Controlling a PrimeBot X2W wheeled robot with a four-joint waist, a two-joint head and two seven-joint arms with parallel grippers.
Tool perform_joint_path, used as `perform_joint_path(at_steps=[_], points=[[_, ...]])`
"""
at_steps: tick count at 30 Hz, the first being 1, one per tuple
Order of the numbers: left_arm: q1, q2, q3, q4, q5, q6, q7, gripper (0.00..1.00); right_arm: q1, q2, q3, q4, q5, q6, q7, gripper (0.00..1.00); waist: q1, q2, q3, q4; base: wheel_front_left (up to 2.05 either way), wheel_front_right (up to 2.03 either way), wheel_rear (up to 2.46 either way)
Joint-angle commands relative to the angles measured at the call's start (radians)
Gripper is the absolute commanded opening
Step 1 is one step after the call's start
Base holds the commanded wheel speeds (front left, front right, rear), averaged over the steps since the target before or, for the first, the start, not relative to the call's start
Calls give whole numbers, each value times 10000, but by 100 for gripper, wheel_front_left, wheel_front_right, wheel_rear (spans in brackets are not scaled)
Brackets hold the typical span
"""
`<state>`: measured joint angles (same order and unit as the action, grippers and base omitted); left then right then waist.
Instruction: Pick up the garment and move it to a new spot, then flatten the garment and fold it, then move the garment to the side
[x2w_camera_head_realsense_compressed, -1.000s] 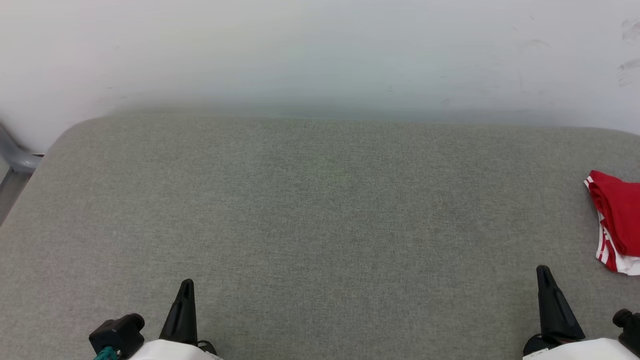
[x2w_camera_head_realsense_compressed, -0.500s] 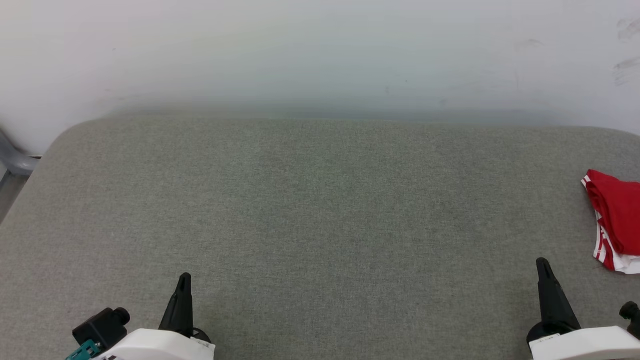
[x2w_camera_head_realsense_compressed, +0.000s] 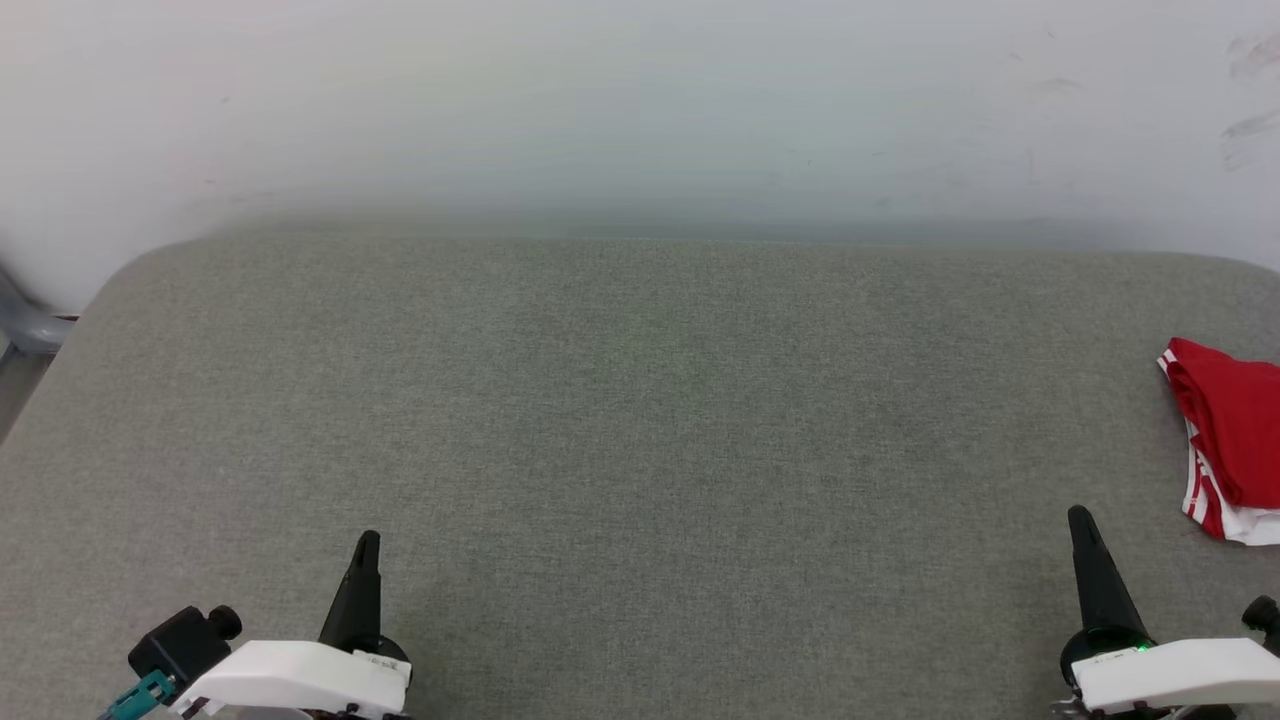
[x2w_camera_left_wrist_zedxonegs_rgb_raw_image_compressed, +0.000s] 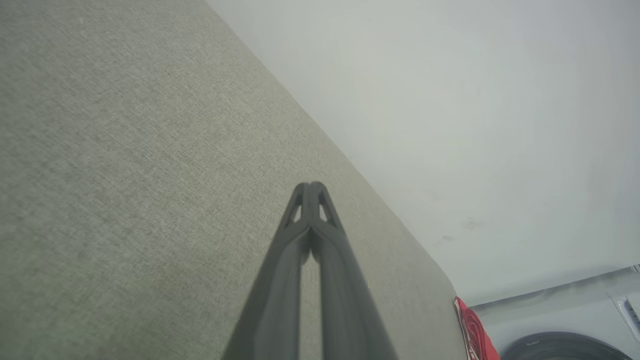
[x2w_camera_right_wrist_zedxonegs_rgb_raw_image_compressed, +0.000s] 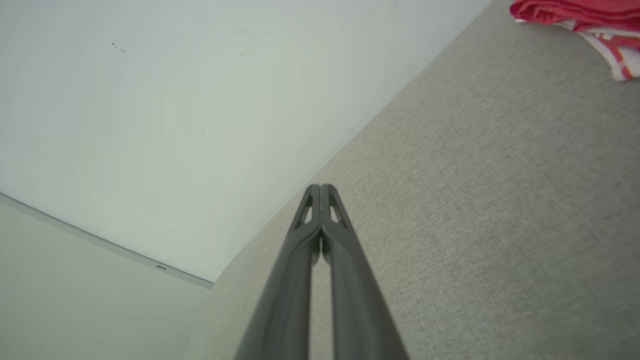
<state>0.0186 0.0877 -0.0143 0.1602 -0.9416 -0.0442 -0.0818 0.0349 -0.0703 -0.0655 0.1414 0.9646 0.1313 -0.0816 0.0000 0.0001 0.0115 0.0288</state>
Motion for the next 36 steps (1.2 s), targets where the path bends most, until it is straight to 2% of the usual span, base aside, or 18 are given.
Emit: perform_joint_path(at_steps=[1, 36], points=[[-224, 61, 83, -55, -285, -54, 47, 0, -297, -94, -4, -32, 288, -2, 60, 0, 0, -1, -1, -4, 0, 0, 0], [-847, -49, 568, 449, -4062, -538, 977, 0, -961, -74, -89, 560, 3934, -5, 997, 0, 0, -1, -41, -142, 0, 0, 0]])
